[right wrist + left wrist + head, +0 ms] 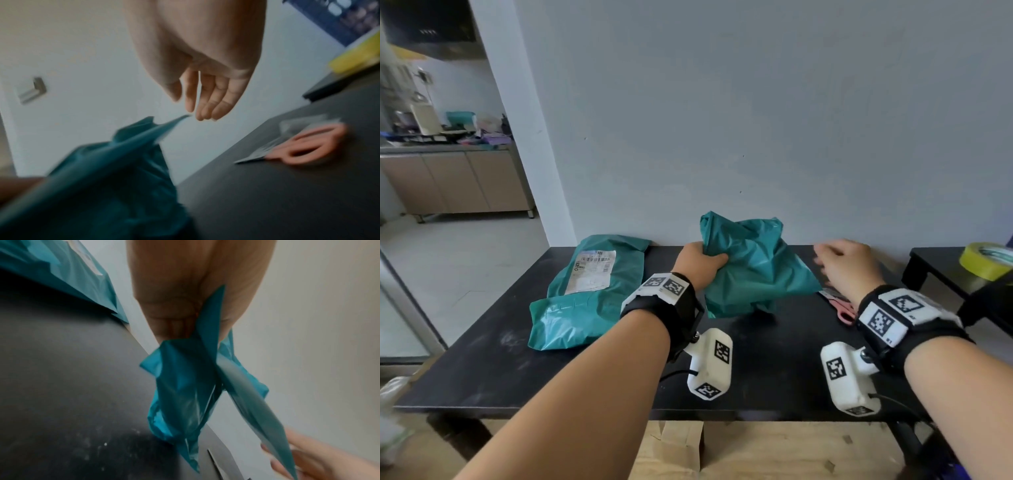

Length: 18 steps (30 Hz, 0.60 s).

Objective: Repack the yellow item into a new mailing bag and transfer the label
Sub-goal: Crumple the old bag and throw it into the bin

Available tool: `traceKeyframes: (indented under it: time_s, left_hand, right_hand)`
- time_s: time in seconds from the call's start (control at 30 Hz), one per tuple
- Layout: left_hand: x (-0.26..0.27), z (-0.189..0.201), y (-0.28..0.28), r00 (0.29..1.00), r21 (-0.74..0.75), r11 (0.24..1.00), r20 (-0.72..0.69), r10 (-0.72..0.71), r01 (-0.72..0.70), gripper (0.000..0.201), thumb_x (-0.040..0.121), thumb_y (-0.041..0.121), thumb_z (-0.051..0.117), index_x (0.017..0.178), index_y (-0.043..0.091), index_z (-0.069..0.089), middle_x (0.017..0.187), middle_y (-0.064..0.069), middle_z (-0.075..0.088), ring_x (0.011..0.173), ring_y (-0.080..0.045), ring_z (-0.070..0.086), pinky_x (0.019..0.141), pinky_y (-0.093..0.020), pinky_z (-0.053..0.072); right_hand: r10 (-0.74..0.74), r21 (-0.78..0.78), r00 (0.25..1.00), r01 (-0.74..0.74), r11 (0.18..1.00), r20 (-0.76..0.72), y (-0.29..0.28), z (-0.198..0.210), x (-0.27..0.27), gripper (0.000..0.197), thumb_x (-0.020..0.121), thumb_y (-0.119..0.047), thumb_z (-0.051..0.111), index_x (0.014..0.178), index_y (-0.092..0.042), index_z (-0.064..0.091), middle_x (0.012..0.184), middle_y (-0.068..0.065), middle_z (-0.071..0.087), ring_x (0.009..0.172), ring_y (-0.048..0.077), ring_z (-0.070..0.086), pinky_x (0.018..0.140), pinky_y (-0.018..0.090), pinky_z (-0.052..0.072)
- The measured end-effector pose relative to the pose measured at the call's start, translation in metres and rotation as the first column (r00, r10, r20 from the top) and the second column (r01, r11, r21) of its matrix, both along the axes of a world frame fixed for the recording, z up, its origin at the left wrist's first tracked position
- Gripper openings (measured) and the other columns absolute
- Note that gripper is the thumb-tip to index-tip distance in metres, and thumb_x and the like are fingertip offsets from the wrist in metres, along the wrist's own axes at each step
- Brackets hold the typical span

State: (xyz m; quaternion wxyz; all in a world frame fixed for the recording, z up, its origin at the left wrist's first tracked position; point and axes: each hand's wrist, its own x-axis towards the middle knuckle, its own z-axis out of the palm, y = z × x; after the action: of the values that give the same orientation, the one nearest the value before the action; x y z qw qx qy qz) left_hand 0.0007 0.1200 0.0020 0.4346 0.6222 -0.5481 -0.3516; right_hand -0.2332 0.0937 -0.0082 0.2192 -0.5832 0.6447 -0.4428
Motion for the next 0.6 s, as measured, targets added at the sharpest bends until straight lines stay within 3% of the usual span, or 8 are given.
traceKeyframes:
  time_s: [0.07,0.13,0.27,0.33,0.4,0.43,0.53,0.6]
  left_hand:
    - [-0.003,-0.005,-0.006,0.999,-0.008,1.0,-0.034,0.009,-0.01,0.027,0.089,0.018,0.063,0.111,0.002,0.063,0.104,-0.01,0.067,0.093,-0.024,0.064,0.084,-0.033,0.054]
    - [-0.007,-0.009,-0.011,0.997,-0.013,1.0,-0.081,0.007,-0.008,0.024,0.089,0.015,0.062,0.111,0.004,0.062,0.1,-0.005,0.066,0.089,-0.021,0.063,0.077,-0.029,0.054]
    - [-0.013,-0.009,-0.019,0.97,0.02,1.0,-0.245,-0.012,0.018,0.022,0.089,0.006,0.059,0.111,0.007,0.063,0.107,-0.01,0.069,0.095,-0.026,0.067,0.084,-0.036,0.056]
    - [-0.015,-0.009,-0.022,0.956,0.05,0.997,-0.29,-0.035,0.052,0.025,0.089,0.003,0.058,0.113,0.008,0.063,0.108,-0.011,0.07,0.095,-0.028,0.068,0.085,-0.038,0.056]
    - [-0.016,-0.01,-0.025,0.95,0.07,0.993,-0.304,-0.065,0.09,0.027,0.09,0.002,0.057,0.115,0.008,0.063,0.109,-0.011,0.07,0.096,-0.029,0.068,0.088,-0.041,0.055]
    - [-0.016,-0.011,-0.024,0.949,0.078,0.991,-0.305,-0.082,0.11,0.027,0.09,0.001,0.057,0.115,0.009,0.063,0.108,-0.011,0.07,0.095,-0.028,0.069,0.087,-0.04,0.056]
    - [-0.016,-0.014,-0.025,0.946,0.096,0.985,-0.306,-0.107,0.142,0.023,0.091,0.001,0.056,0.109,0.011,0.065,0.103,-0.009,0.071,0.09,-0.025,0.069,0.083,-0.037,0.056]
    - [-0.015,-0.014,-0.023,0.943,0.095,0.984,-0.314,-0.115,0.152,0.021,0.091,0.001,0.056,0.104,0.013,0.066,0.099,-0.008,0.072,0.086,-0.023,0.069,0.081,-0.036,0.057]
  right_hand:
    - [-0.077,0.076,0.971,0.096,0.992,-0.225,-0.003,-0.014,-0.027,0.021,0.084,-0.012,0.053,0.091,-0.015,0.073,0.108,0.007,0.072,0.104,0.032,0.064,0.093,0.038,0.051]
    - [-0.102,0.168,0.927,0.172,0.971,-0.361,-0.004,-0.024,-0.05,0.036,0.083,-0.002,0.052,0.11,-0.018,0.071,0.126,0.004,0.065,0.116,0.029,0.058,0.1,0.035,0.046]
    - [-0.053,0.265,0.875,0.203,0.943,-0.481,-0.014,-0.035,-0.07,0.046,0.087,-0.009,0.056,0.133,-0.018,0.057,0.137,0.008,0.056,0.122,0.03,0.054,0.101,0.035,0.045]
    - [-0.007,0.323,0.873,0.189,0.927,-0.488,-0.019,-0.038,-0.069,0.048,0.089,-0.021,0.06,0.136,-0.019,0.053,0.134,0.01,0.058,0.108,0.03,0.061,0.091,0.034,0.049]
    - [0.023,0.376,0.87,0.189,0.907,-0.493,-0.024,-0.039,-0.065,0.049,0.088,-0.03,0.064,0.135,-0.017,0.054,0.128,0.011,0.062,0.091,0.027,0.063,0.077,0.03,0.049]
    - [0.032,0.397,0.863,0.198,0.896,-0.503,-0.025,-0.038,-0.064,0.048,0.088,-0.032,0.065,0.132,-0.014,0.057,0.125,0.01,0.063,0.09,0.026,0.063,0.075,0.028,0.046]
    - [0.02,0.428,0.849,0.246,0.869,-0.528,-0.03,-0.036,-0.062,0.03,0.081,-0.031,0.073,0.103,-0.011,0.074,0.105,0.007,0.072,0.09,0.024,0.067,0.071,0.025,0.048]
    - [-0.044,0.392,0.859,0.278,0.877,-0.51,-0.032,-0.036,-0.063,0.013,0.079,-0.023,0.071,0.087,-0.014,0.078,0.094,0.005,0.074,0.086,0.024,0.068,0.075,0.028,0.054]
